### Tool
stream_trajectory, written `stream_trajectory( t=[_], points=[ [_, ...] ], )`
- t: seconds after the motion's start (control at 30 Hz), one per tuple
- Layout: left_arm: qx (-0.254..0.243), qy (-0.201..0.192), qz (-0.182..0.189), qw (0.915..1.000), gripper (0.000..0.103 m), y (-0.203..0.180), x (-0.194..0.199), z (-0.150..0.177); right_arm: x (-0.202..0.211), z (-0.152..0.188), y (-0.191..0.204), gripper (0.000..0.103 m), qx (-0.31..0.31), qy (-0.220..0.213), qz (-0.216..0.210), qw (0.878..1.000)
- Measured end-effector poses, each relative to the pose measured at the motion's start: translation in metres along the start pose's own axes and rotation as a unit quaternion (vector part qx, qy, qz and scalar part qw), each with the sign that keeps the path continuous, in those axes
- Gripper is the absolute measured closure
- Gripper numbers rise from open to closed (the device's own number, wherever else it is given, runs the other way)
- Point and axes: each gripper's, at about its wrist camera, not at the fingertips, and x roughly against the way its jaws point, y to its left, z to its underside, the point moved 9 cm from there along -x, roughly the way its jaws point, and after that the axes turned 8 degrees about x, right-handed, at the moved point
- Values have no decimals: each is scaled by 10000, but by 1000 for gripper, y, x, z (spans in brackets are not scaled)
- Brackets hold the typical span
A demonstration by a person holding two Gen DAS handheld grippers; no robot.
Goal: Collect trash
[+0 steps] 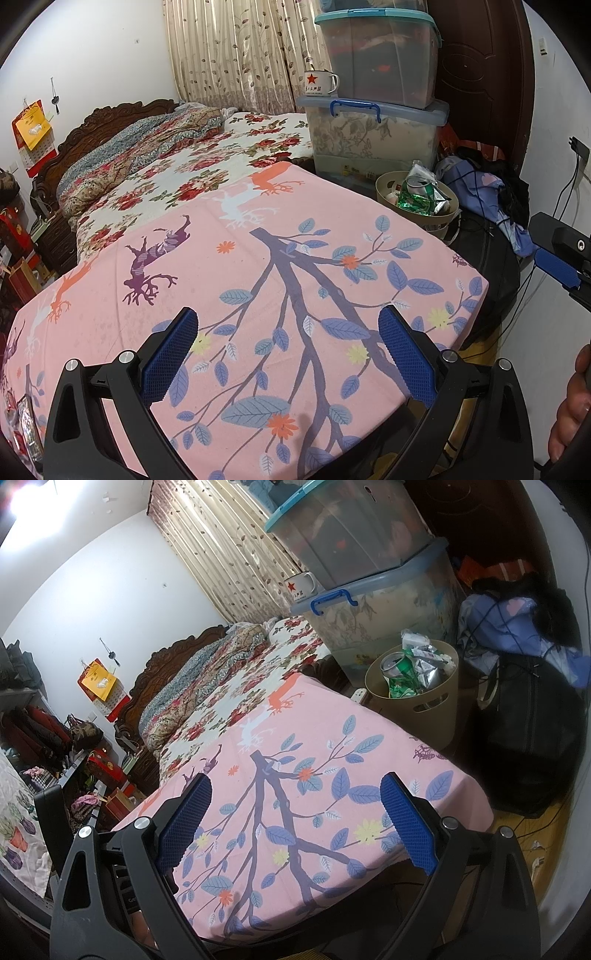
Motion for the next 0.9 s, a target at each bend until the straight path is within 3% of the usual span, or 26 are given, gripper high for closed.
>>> stream_trajectory(
  t=[0.9],
  points=[
    [-68,-64,41,9999,9,6,1,9,1,-1,1,11,0,-7,5,10000]
  ],
)
